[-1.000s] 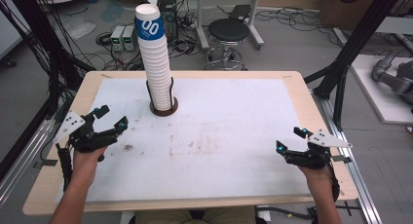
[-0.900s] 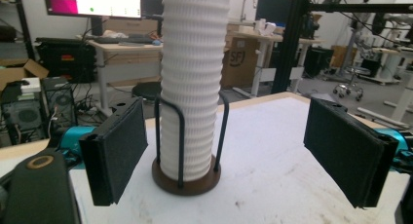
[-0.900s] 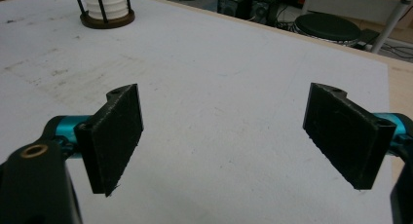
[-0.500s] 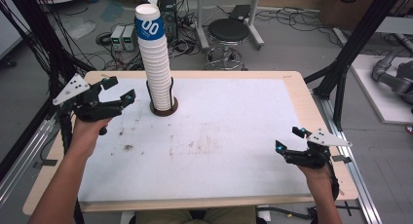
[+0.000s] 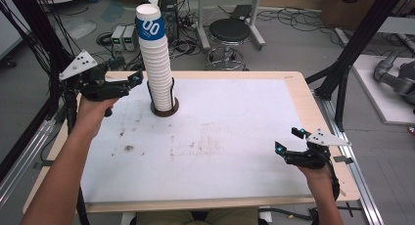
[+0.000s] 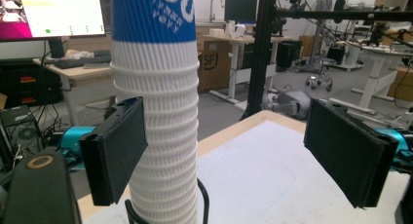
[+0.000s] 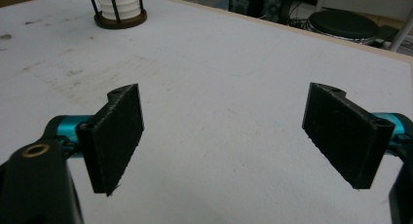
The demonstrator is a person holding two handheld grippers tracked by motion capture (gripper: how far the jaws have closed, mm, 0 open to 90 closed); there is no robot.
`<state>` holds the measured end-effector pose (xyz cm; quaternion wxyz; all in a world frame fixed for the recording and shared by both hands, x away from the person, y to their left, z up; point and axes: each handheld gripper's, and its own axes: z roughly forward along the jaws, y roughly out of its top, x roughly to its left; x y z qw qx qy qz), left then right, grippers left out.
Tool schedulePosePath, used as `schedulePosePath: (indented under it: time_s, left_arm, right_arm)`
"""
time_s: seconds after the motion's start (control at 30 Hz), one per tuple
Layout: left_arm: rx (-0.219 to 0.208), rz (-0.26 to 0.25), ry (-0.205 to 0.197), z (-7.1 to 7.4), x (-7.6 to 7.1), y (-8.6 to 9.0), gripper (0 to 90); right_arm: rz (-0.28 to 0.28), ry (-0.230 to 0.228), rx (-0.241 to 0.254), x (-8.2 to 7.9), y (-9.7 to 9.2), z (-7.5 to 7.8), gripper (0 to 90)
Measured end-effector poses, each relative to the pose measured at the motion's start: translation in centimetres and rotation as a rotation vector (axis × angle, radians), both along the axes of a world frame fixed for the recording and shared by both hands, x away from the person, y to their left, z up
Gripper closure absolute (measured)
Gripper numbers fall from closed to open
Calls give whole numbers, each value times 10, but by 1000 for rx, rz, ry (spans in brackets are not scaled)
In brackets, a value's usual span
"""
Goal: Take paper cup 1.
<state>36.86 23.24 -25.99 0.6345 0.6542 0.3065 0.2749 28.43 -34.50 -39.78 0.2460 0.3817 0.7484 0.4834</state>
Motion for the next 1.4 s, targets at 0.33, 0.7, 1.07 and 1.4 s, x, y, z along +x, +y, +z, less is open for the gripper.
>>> schedulePosePath:
  time_s: [0.33, 0.7, 1.07, 1.4]
  left_arm:
    - [31, 13, 12, 30, 33, -9, 159]
    - [45, 54, 16, 59, 66, -16, 159]
    - [67, 92, 47, 71, 94, -33, 159]
    - [71, 122, 67, 71, 109, -43, 166]
  right_arm:
    - [7, -1, 1, 0, 2, 0, 155]
    - [13, 4, 2, -1, 2, 0, 154]
    - [15, 5, 7, -1, 2, 0, 155]
    - [13, 7, 13, -1, 0, -1, 154]
